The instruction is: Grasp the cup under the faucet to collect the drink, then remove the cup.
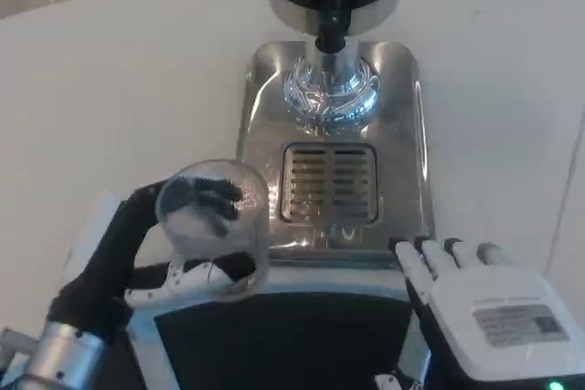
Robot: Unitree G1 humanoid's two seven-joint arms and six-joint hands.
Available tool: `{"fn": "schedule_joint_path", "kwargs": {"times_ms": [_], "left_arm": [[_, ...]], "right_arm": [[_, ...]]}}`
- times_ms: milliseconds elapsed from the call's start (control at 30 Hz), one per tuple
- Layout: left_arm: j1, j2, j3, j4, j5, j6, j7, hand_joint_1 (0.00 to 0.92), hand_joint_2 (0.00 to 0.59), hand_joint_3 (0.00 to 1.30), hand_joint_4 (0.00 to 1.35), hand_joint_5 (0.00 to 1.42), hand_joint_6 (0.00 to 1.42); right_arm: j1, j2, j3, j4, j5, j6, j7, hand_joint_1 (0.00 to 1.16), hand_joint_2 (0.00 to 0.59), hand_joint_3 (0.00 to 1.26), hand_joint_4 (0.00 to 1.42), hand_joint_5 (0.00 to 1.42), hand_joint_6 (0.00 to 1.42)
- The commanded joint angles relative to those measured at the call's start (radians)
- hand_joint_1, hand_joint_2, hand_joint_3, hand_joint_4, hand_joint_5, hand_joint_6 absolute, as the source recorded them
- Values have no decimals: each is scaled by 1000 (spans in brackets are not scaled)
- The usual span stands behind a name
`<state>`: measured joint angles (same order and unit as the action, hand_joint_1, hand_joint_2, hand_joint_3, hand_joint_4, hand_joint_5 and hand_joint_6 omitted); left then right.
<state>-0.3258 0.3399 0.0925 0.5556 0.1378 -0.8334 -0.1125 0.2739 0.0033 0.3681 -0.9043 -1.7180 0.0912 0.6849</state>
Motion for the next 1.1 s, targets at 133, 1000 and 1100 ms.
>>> {"fn": "schedule_joint_path", "kwargs": {"times_ms": [133, 1000, 1100], "left_arm": [[-117, -31, -31, 118, 50, -41, 63, 565, 16, 942, 1098, 1198, 417], [-507, -147, -207, 576, 275, 45, 449, 568, 14, 942, 1098, 1198, 428], [-533, -157, -232, 607, 300, 68, 507, 571, 13, 942, 1098, 1198, 428]], "right_arm": [[-16, 133, 128, 45, -16, 10, 30, 360, 437, 0, 0, 0, 0], [35, 112, 118, -7, -28, 53, 80, 358, 437, 0, 0, 0, 0], [34, 116, 118, -9, -34, 55, 87, 358, 437, 0, 0, 0, 0]]}}
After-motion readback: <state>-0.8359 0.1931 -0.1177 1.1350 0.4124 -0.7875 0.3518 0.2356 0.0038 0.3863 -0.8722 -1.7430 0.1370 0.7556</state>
